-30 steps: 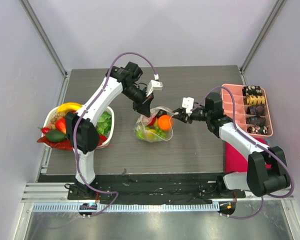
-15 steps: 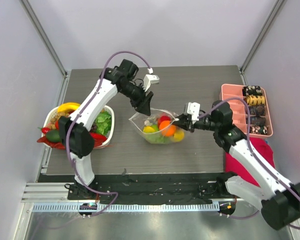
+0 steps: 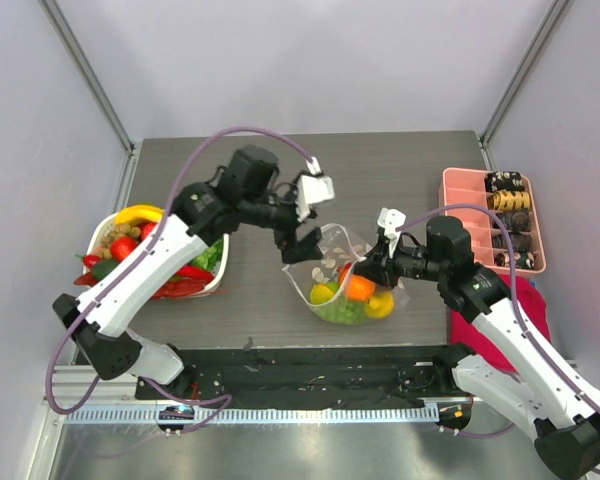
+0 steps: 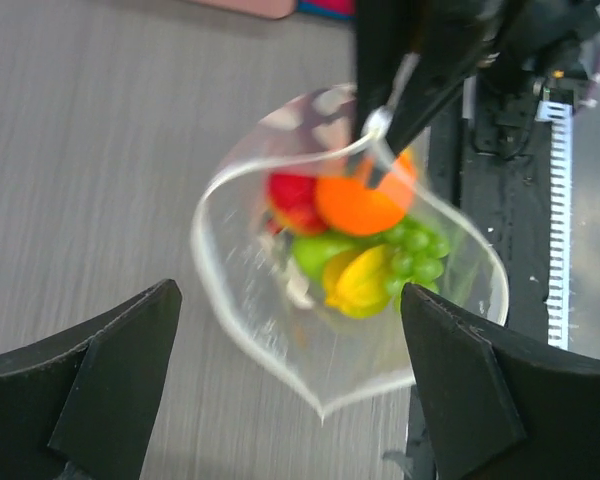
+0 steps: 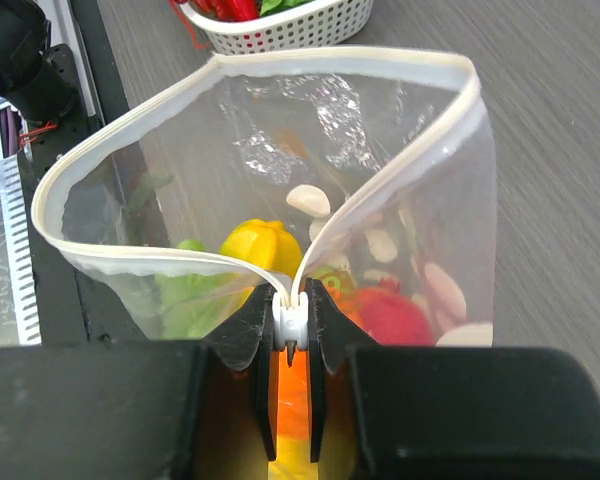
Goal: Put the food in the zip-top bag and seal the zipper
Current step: Adjust the zipper food storage bag at the center of the board.
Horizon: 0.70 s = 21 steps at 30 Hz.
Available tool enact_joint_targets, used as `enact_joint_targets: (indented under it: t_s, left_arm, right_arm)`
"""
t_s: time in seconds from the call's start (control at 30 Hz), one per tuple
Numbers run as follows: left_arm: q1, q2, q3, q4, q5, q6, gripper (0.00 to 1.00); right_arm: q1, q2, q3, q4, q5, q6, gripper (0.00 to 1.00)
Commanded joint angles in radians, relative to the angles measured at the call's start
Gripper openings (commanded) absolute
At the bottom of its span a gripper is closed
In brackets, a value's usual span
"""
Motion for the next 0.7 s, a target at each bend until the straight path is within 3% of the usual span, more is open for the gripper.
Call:
enact_joint_targets:
  t_s: [0.0,0.23,0.4,0.67]
  left_arm:
    - [-0.134,0.009,-0.064,0.228,-0.055,0.028,0.95]
    - [-0.29,-0.002,-0.157,0.455,-0.228,0.063,0.93]
    - [-0.306,0.038,-0.137,0.47,-0.135,0.014,0.86]
    - [-0.349,0.041,-0.22,0.551,-0.109,-0.04,0.92]
  right_arm:
    - [0.005,-0.032,0.041,-0.05,0.024,0.021,0.01]
    - [0.003,-0.087,0.077,-0.159,0.06,-0.038,0.01]
    - [0.005,-0.109,0.086,-0.228,0.095,-0.088,0.01]
    - [0.003,-0.139,0.092,-0.266,0.11,-0.117,0.01]
